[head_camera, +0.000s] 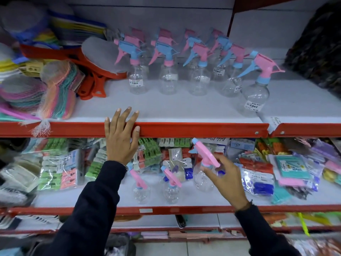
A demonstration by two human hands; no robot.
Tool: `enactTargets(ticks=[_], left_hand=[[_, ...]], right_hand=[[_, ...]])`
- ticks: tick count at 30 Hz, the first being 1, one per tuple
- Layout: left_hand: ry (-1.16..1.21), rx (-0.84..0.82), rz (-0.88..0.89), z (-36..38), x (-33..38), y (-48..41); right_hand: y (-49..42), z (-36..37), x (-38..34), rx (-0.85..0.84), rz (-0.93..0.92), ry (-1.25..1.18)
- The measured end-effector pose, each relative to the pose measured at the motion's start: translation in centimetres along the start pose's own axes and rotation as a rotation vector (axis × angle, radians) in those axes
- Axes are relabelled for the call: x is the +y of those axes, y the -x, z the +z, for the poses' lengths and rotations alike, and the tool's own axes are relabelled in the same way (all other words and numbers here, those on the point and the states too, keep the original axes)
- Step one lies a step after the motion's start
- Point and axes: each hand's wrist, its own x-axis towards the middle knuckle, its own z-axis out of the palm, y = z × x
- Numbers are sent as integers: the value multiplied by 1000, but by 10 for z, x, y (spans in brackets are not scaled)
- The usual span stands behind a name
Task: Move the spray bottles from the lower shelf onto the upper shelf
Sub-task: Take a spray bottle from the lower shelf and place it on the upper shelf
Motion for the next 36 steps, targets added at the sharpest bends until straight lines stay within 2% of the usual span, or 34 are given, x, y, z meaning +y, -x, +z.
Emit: enactTargets(ticks=[6, 12, 21, 36], left_hand=[[-7, 9, 3, 1, 0, 0], [-12, -19, -1, -1, 0, 3], [-16, -52, -9, -3, -2, 2], [-9, -55, -7, 0, -2, 1]], right_hand=[[-39, -45, -93, 262, -256, -129], [-111, -49, -130, 438, -255, -153], [-184, -8, -92, 404, -218, -45], [-191, -6, -77, 443, -210, 63]])
